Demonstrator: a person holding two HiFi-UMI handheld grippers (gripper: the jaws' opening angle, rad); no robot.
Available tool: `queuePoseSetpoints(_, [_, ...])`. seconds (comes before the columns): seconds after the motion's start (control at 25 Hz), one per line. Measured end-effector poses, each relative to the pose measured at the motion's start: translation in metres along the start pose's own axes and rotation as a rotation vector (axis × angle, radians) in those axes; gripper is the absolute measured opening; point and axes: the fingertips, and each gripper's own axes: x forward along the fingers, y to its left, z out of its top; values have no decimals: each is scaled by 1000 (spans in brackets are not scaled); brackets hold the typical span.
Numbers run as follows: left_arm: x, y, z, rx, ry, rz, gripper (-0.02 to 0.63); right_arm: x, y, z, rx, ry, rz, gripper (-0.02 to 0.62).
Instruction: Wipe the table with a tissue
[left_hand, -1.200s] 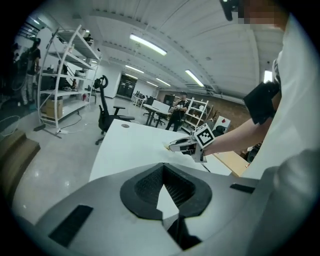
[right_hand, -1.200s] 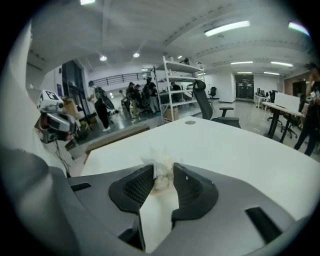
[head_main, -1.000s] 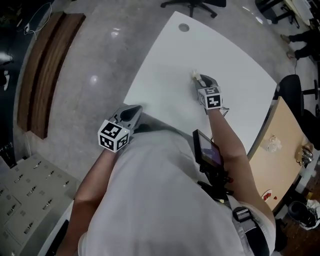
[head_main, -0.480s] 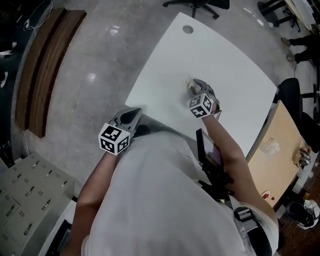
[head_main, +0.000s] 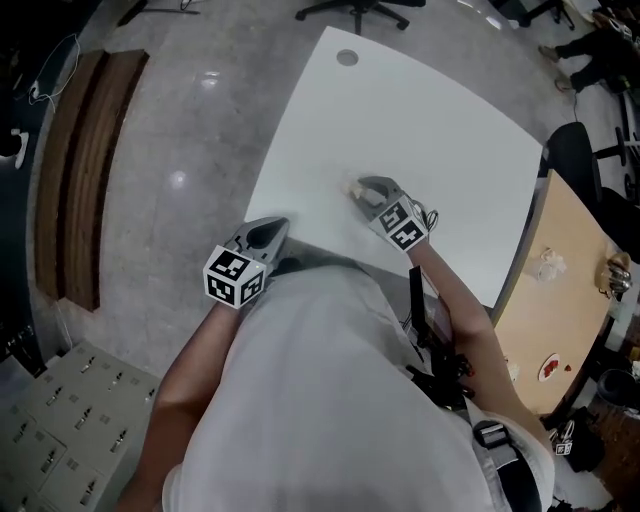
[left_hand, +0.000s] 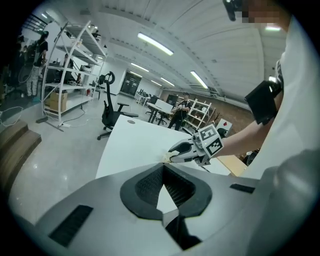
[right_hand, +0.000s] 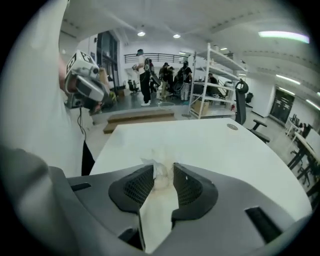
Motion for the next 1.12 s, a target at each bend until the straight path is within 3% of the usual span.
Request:
queuePoseSetpoints(0.24, [28, -10, 9, 56, 20, -118, 6, -57, -1, -11, 231, -97, -117, 114])
queuePoseSetpoints(0.48, [48, -32, 19, 118, 80, -282, 5, -135, -5, -28, 451, -153, -351, 114])
queuePoseSetpoints(0.64, [56, -33, 32, 152, 66, -272, 6, -162, -19, -24, 533, -246, -418, 114])
queuePoseSetpoints(0.84, [89, -57, 33, 228, 78, -380, 6, -206, -12, -57, 639, -309, -575, 114])
queuePoseSetpoints(1.12, [106, -80, 35, 288, 96, -441, 5, -231, -9, -64, 704, -410, -669, 114])
